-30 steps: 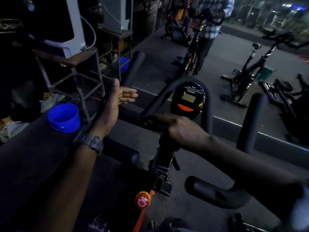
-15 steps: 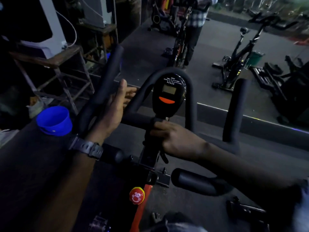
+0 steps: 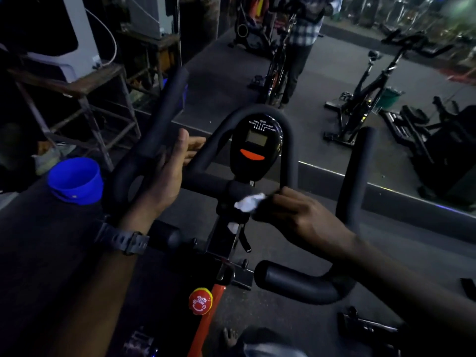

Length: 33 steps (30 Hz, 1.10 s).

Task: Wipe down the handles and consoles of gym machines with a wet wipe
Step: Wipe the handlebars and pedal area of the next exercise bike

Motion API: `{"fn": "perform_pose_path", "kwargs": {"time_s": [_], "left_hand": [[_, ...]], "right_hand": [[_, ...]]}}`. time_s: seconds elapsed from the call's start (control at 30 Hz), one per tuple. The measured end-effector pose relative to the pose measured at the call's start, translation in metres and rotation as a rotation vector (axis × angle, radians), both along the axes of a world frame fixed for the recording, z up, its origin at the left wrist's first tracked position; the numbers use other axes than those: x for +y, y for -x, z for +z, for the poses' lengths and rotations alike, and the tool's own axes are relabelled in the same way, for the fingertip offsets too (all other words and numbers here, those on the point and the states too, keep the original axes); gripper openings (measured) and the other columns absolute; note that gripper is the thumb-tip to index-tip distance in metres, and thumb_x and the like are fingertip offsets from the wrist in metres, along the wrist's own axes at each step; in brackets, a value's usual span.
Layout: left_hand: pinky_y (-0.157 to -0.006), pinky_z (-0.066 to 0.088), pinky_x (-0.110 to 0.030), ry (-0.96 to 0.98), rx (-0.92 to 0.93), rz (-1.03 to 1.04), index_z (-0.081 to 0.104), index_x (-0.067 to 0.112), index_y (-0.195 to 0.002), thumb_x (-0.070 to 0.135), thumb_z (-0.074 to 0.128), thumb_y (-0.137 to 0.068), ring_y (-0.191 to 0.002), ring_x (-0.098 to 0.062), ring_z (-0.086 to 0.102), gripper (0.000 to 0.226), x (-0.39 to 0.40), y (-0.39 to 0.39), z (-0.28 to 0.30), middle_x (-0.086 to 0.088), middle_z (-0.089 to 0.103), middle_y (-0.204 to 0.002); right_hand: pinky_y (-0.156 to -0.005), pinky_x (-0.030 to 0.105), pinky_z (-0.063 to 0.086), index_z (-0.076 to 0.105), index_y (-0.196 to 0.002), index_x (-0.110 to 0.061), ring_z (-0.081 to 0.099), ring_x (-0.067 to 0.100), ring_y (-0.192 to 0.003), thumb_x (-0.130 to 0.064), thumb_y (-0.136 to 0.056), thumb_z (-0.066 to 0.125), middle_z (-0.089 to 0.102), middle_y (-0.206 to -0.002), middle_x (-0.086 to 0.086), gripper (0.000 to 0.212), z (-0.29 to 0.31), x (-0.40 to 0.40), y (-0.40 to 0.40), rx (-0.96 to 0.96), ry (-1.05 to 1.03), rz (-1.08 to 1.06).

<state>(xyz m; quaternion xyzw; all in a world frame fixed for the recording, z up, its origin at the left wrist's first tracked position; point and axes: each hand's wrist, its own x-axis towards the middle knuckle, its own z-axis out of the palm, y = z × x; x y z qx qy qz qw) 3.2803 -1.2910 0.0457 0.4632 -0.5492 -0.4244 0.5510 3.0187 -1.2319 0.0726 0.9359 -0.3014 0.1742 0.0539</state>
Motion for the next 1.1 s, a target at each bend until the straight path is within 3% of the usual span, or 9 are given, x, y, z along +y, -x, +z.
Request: {"fn": "perform_pose_path", "kwargs": {"time_s": [0.2, 0.3, 0.43, 0.57, 0.73, 0.83, 0.93, 1.0, 1.1], "left_hand": [[-0.102, 0.046, -0.03, -0.003, -0.111, -0.043, 0.064, 0.036, -0.115, 0.08, 0.024, -0.08, -0.115, -0.009, 0.063, 0.069, -0.012, 0.004, 0.009, 0.01, 0.068, -0.118], [-0.095, 0.046, -0.031, -0.052, -0.128, -0.07, 0.062, 0.032, -0.118, 0.086, 0.026, -0.073, -0.108, -0.012, 0.063, 0.079, -0.036, 0.015, 0.027, 0.008, 0.066, -0.112], [-0.08, 0.045, -0.025, -0.012, -0.082, 0.03, 0.066, 0.025, -0.114, 0.079, 0.026, -0.081, -0.092, -0.009, 0.064, 0.074, -0.055, 0.031, 0.026, 0.006, 0.068, -0.1], [-0.091, 0.052, -0.041, -0.002, -0.034, 0.111, 0.074, 0.038, -0.092, 0.082, 0.025, -0.083, -0.101, -0.021, 0.069, 0.066, -0.057, 0.036, 0.013, 0.003, 0.075, -0.101], [-0.1, 0.049, -0.044, -0.002, -0.011, 0.075, 0.073, 0.041, -0.103, 0.083, 0.02, -0.084, -0.108, -0.017, 0.066, 0.07, -0.051, 0.033, 0.009, 0.004, 0.074, -0.111], [-0.089, 0.047, -0.033, -0.026, 0.048, 0.065, 0.071, 0.039, -0.107, 0.084, 0.019, -0.081, -0.101, -0.005, 0.066, 0.074, -0.05, 0.03, 0.005, 0.01, 0.075, -0.106], [-0.085, 0.044, -0.027, -0.025, 0.072, 0.044, 0.071, 0.037, -0.107, 0.083, 0.019, -0.081, -0.1, -0.004, 0.066, 0.075, -0.051, 0.032, 0.008, 0.013, 0.076, -0.104], [-0.088, 0.046, -0.026, -0.016, 0.088, 0.034, 0.07, 0.032, -0.109, 0.083, 0.019, -0.079, -0.103, -0.006, 0.067, 0.078, -0.05, 0.034, 0.01, 0.01, 0.076, -0.107], [-0.096, 0.046, -0.032, -0.042, 0.111, 0.034, 0.07, 0.026, -0.113, 0.083, 0.018, -0.078, -0.112, -0.014, 0.065, 0.085, -0.049, 0.034, 0.009, 0.0, 0.073, -0.116]], "right_hand": [[-0.068, 0.041, 0.053, 0.073, -0.113, -0.012, 0.061, 0.027, -0.085, -0.023, -0.098, 0.06, 0.067, -0.109, 0.005, 0.023, 0.007, -0.009, 0.033, -0.087, -0.02, -0.159], [-0.071, 0.042, 0.05, 0.074, -0.111, -0.019, 0.056, 0.026, -0.086, -0.024, -0.094, 0.065, 0.068, -0.108, -0.001, 0.019, 0.007, -0.032, 0.026, -0.151, 0.052, -0.28], [-0.076, 0.037, 0.052, 0.069, -0.122, -0.011, 0.058, 0.026, -0.09, -0.024, -0.101, 0.052, 0.066, -0.114, 0.003, 0.03, 0.002, -0.003, 0.041, -0.079, -0.033, -0.025], [-0.069, 0.042, 0.052, 0.073, -0.109, -0.008, 0.059, 0.033, -0.084, -0.011, -0.094, 0.06, 0.068, -0.105, 0.011, 0.021, 0.036, -0.076, 0.035, -0.096, 0.12, -0.157], [-0.077, 0.044, 0.052, 0.076, -0.099, -0.018, 0.062, 0.029, -0.088, -0.025, -0.092, 0.06, 0.067, -0.101, 0.008, 0.019, 0.031, -0.075, 0.029, -0.235, -0.022, -0.255], [-0.081, 0.035, 0.052, 0.075, -0.106, -0.017, 0.064, 0.02, -0.092, -0.025, -0.094, 0.064, 0.067, -0.106, 0.003, 0.018, 0.017, -0.017, 0.038, -0.181, -0.152, -0.143], [-0.075, 0.034, 0.054, 0.076, -0.103, -0.014, 0.067, 0.022, -0.092, -0.011, -0.086, 0.067, 0.071, -0.104, 0.005, 0.019, 0.034, -0.067, 0.032, -0.242, -0.03, -0.208], [-0.07, 0.026, 0.049, 0.078, -0.099, -0.015, 0.067, 0.019, -0.084, -0.017, -0.081, 0.074, 0.071, -0.095, 0.005, 0.019, 0.059, -0.118, 0.013, -0.317, 0.033, -0.304], [-0.068, 0.017, 0.041, 0.078, -0.094, -0.014, 0.066, 0.01, -0.081, -0.022, -0.078, 0.076, 0.072, -0.09, 0.001, 0.018, 0.084, -0.158, -0.015, -0.329, -0.076, -0.317]]}}
